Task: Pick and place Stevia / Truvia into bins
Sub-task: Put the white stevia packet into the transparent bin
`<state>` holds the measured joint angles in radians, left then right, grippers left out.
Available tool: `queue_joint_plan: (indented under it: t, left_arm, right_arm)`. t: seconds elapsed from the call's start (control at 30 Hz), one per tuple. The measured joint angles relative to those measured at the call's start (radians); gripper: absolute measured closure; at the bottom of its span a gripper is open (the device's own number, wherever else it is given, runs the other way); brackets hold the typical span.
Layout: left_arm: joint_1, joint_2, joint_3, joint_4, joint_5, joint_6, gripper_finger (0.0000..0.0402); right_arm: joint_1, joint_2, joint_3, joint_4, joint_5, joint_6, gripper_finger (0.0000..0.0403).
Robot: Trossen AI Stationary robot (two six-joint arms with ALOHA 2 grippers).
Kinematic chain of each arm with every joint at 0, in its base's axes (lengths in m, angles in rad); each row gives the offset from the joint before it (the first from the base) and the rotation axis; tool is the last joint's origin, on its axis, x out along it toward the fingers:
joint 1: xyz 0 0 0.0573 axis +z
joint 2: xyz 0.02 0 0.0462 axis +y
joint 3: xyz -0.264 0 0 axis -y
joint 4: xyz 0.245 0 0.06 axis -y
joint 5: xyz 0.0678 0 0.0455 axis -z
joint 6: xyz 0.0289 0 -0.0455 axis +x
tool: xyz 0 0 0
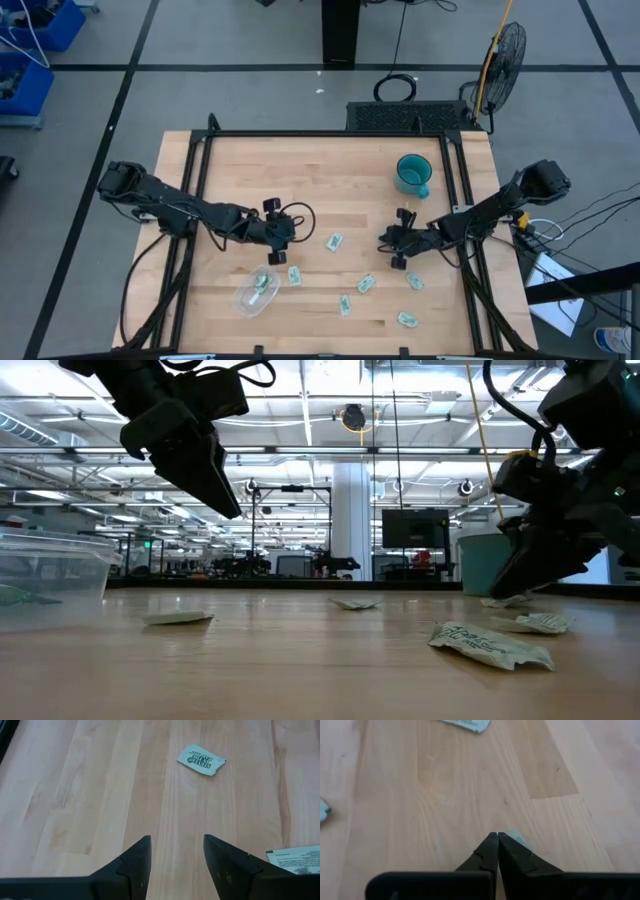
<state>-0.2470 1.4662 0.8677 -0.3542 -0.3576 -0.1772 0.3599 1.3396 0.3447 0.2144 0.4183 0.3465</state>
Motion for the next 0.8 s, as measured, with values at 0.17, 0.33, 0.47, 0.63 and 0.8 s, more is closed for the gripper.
queue_joint_plan:
  t: [0.17,0.33,0.47,0.63,0.8]
  left_arm:
    - [0.0,0.0,0.0,0.0,0.0,0.0,0.0215]
    - [0.0,0.0,0.0,0.0,0.0,0.0,0.0215]
    - [0.0,0.0,0.0,0.0,0.0,0.006,0.0215]
    - [0.0,0.0,0.0,0.0,0.0,0.011,0.0215]
    - [0.0,0.0,0.0,0.0,0.0,0.011,0.0215]
  right_arm:
    - [0.0,0.0,0.0,0.014,-0.003,0.006,0.0399]
    - [0.0,0.0,0.0,0.014,-0.002,-0.04,0.0365]
    - [-0.006,-0.001,0.0,0.017,-0.002,-0.031,0.0317]
    - [-0.025,-0.001,0.0,0.014,-0.015,-0.027,0.0253]
    - [-0.027,0.015,0.001,0.014,-0.051,-0.082,0.0223]
